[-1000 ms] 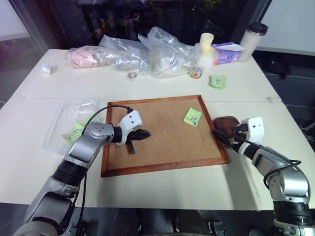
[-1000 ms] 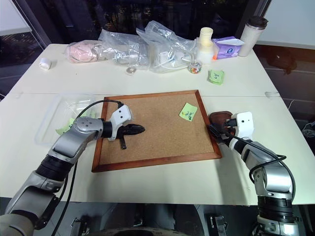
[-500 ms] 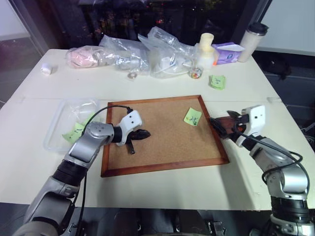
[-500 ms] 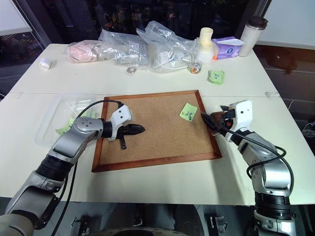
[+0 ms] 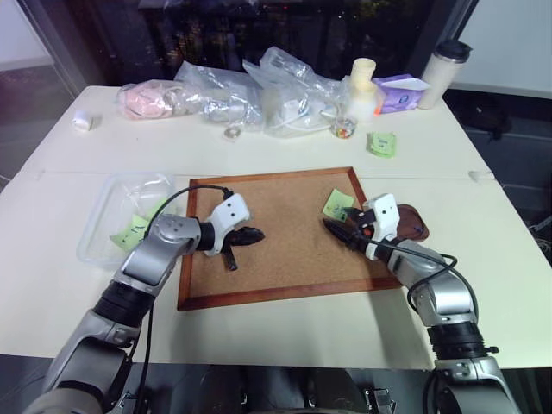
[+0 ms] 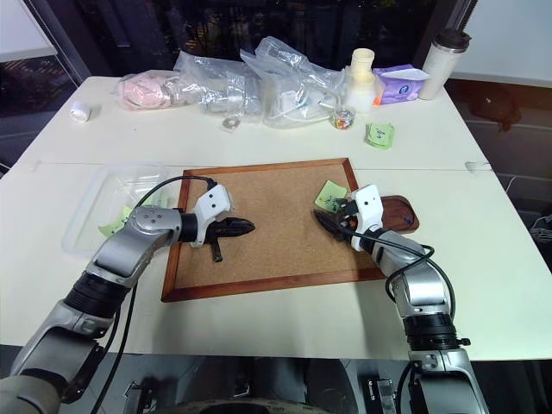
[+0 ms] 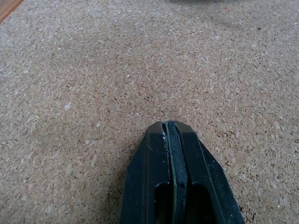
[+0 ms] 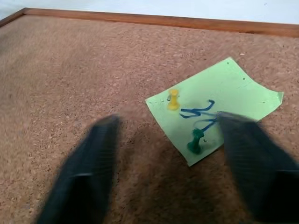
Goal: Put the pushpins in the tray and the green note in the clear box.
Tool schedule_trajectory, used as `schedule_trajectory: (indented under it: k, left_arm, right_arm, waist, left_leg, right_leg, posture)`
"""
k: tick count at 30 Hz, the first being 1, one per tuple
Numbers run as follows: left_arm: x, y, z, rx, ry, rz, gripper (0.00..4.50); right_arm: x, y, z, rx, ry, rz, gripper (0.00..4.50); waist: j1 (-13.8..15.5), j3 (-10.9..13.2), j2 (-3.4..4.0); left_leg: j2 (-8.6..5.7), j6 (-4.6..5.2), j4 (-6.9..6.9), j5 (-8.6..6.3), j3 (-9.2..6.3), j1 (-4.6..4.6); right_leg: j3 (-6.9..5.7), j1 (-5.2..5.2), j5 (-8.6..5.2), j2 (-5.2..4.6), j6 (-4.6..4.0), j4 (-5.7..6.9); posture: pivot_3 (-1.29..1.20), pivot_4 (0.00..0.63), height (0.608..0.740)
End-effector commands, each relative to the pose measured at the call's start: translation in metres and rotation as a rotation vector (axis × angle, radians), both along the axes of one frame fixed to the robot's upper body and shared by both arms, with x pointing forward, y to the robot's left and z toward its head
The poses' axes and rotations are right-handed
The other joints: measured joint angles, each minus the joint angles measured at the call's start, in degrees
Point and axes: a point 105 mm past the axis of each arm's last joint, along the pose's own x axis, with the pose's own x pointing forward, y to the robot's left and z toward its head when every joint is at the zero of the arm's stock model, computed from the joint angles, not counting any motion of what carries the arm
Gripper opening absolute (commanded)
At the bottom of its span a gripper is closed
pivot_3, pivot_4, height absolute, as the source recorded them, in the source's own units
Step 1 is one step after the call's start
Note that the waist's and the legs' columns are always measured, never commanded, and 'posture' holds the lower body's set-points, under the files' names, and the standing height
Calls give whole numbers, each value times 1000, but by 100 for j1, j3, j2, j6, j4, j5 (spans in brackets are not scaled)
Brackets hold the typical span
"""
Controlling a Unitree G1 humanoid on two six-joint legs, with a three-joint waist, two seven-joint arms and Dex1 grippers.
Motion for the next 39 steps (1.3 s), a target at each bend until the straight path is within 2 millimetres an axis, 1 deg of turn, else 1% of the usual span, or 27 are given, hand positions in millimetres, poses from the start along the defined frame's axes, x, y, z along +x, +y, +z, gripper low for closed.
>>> schedule_trajectory:
  k: [1, 3, 4, 10, 12, 16, 18, 20, 23, 26, 28, 30, 32, 34, 39]
  left_arm:
    - [-4, 13, -23, 68, 70, 47, 0]
    - [-4, 13, -23, 68, 71, 48, 0]
    - [-4, 13, -23, 68, 72, 47, 0]
    - [-4, 12, -23, 71, 72, 42, 0]
    - [-5, 12, -26, 88, 78, 32, 0]
    - [-8, 14, -31, 113, 98, 17, 0]
    - [-9, 15, -33, 127, 102, 13, 0]
    - [-9, 15, -34, 134, 102, 10, 0]
    - [-9, 15, -35, 130, 102, 11, 0]
    - [-8, 14, -34, 127, 99, 11, 0]
    - [-7, 14, -33, 125, 95, 15, 0]
    - [-7, 14, -33, 124, 92, 17, 0]
    - [-7, 14, -33, 123, 92, 17, 0]
    - [-7, 13, -33, 122, 92, 14, 0]
    - [-5, 11, -33, 121, 90, 8, 0]
  right_arm:
    - [1, 0, 9, 1, -42, 9, 1178]
    - [1, -1, 9, 4, -43, 4, 95]
    - [0, -1, 10, 7, -46, -1, 36]
    - [-1, -6, 13, 15, -62, -29, 36]
    - [2, -11, 24, 26, -108, -63, 36]
    - [7, -20, 59, 87, -230, -132, 36]
    - [6, -22, 69, 107, -254, -144, 36]
    - [4, -21, 72, 108, -256, -134, 36]
    - [-1, -19, 73, 99, -249, -114, 36]
    - [-4, -26, 73, 99, -241, -134, 36]
    - [-5, -46, 73, 100, -237, -222, 36]
    - [-7, -67, 64, 52, -210, -309, 36]
    - [-11, -79, 54, 33, -179, -348, 36]
    - [-15, -86, 47, 22, -155, -366, 36]
    - [-20, -94, 32, -3, -108, -389, 36]
  waist:
    - [-6, 0, 0]
    - [-15, 0, 0]
    - [-15, 0, 0]
    - [-9, 0, 0]
    - [-9, 0, 0]
    - [-11, 0, 1]
    - [-12, 0, 1]
    - [-16, 0, 0]
    - [-19, -1, 0]
    - [-17, 0, 1]
    - [-11, 0, 1]
    - [0, -1, 0]
    - [-4, -1, 0]
    - [-11, -2, 3]
    - [-13, -4, 5]
  left_leg:
    - [0, 0, 0, 0, 0, 0]
    - [1, 0, 0, 0, 0, 0]
    - [1, 0, 0, 0, 0, 1]
    - [2, 0, 0, 0, 1, 1]
    - [2, 0, -1, 0, 0, 1]
    - [2, 0, 0, 0, 1, 0]
    - [2, 0, -1, 0, 1, 1]
    - [3, 0, -1, 0, 1, 1]
    - [3, 0, -2, 0, 1, 2]
    - [3, 0, -2, 0, 1, 2]
    - [3, 0, -2, 0, 1, 1]
    - [3, 0, -2, 0, 1, 1]
    - [2, 0, -2, 0, 1, 1]
    - [2, 0, -3, 0, 1, 2]
    - [2, 0, -4, 0, 3, 21]
  right_leg:
    - [0, 0, 0, 0, 0, 0]
    - [0, 0, 0, 0, 0, 0]
    - [0, 0, 0, 1, 0, 0]
    - [1, 0, 0, 2, 0, -1]
    - [0, 0, 0, 2, 0, 0]
    - [0, 0, 0, 1, 0, 0]
    - [0, -1, 0, 2, 0, 0]
    - [1, -1, 0, 2, 0, 0]
    - [0, 0, 0, 3, 0, -1]
    - [1, 0, 0, 2, 0, 0]
    - [1, 0, 0, 2, 0, -1]
    - [1, 0, 0, 2, 0, -1]
    - [1, 1, 0, 1, 0, -2]
    - [1, 0, 0, 1, 0, -2]
    - [4, 17, 0, 2, 0, -2]
  posture:
    - [0, 150, 737]
    - [0, 150, 737]
    - [0, 150, 737]
    - [0, 150, 737]
    - [0, 150, 737]
    - [0, 150, 737]
    - [0, 150, 737]
    - [0, 150, 737]
    - [0, 150, 737]
    - [0, 150, 737]
    - [0, 150, 737]
    - [0, 150, 737]
    - [0, 150, 737]
    - [0, 150, 737]
    - [0, 150, 737]
